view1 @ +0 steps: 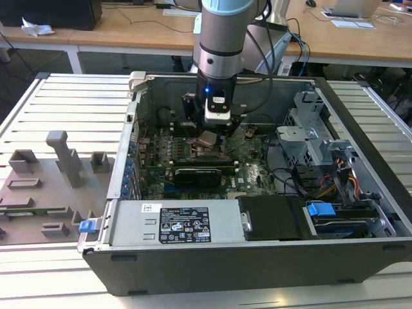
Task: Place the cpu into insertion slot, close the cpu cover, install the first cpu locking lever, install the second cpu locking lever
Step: 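Place the cpu into insertion slot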
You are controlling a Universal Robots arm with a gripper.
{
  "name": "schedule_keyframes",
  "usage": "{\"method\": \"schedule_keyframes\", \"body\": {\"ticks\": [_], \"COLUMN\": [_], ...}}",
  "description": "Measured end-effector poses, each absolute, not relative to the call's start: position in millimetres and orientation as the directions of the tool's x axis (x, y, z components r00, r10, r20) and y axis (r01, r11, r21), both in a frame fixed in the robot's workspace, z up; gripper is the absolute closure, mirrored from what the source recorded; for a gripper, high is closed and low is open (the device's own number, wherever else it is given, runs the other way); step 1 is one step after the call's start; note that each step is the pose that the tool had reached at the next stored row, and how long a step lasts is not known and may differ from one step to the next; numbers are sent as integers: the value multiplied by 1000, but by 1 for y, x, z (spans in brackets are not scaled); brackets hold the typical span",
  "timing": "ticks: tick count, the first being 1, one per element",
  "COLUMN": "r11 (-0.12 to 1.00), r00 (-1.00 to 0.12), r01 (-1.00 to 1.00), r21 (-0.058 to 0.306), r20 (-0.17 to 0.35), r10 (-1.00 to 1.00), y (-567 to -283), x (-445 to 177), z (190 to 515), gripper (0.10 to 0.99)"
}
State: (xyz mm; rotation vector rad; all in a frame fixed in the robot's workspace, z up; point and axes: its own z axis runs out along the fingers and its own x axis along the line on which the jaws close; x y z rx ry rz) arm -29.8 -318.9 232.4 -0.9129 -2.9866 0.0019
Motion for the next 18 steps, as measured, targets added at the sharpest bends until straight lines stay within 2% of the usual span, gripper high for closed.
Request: {"method": "schedule_keyframes", "body": {"ticks": [18], "r11": [661], "r00": [-661], "r01": [750], "r21": [-7], "r20": [17], "r10": [750], "y": [-319], "x": [-30], "z": [231], "gripper": [541]}}
